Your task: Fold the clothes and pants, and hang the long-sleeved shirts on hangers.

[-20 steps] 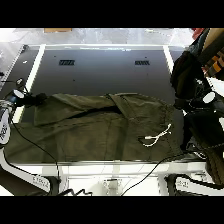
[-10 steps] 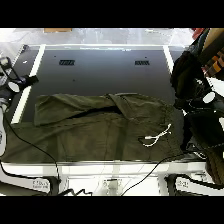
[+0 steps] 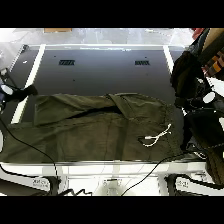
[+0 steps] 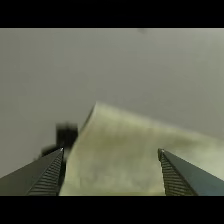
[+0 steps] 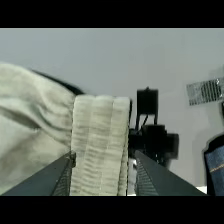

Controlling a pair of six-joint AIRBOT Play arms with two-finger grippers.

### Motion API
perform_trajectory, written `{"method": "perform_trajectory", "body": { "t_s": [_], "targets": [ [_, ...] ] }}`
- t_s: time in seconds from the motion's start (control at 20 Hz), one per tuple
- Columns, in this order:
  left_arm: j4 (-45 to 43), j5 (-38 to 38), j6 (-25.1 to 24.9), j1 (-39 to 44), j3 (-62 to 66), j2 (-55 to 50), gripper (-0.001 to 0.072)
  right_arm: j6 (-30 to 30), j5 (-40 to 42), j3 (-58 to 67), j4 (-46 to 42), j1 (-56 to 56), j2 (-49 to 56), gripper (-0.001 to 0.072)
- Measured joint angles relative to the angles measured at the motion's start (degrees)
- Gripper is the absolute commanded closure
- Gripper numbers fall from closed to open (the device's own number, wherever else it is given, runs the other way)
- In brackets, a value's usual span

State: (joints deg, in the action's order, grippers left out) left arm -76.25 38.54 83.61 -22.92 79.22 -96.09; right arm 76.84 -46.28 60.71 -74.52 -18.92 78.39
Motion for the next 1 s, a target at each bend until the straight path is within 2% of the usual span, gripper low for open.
{"method": "perform_trajectory", "body": {
  "t_s": [0.25,0.7,0.8,0.9,0.95,1.0],
  "targets": [
    [-0.02,1.25,0.83,-0.48,0.00,-4.02,-0.0005,0.00,1.77,0.00,0.26,0.00,0.00,0.0296],
    [2.84,-6.40,0.92,0.57,0.11,-8.52,0.0019,0.02,2.36,0.00,1.14,0.00,0.00,0.0296],
    [3.26,-6.97,1.07,0.74,0.09,-8.79,0.0150,0.02,2.40,0.00,1.18,0.00,0.00,0.0296],
    [3.54,-6.88,1.97,0.81,0.04,-8.85,0.0345,0.02,2.43,0.00,1.22,0.00,0.00,0.0296],
    [3.65,-6.45,2.32,0.85,0.02,-8.81,0.0470,0.02,2.40,0.00,1.22,0.00,0.00,0.0296],
    [3.74,-5.81,2.73,0.83,0.00,-8.72,0.0636,0.02,2.43,0.00,1.25,0.00,0.00,0.0296]
  ]
}}
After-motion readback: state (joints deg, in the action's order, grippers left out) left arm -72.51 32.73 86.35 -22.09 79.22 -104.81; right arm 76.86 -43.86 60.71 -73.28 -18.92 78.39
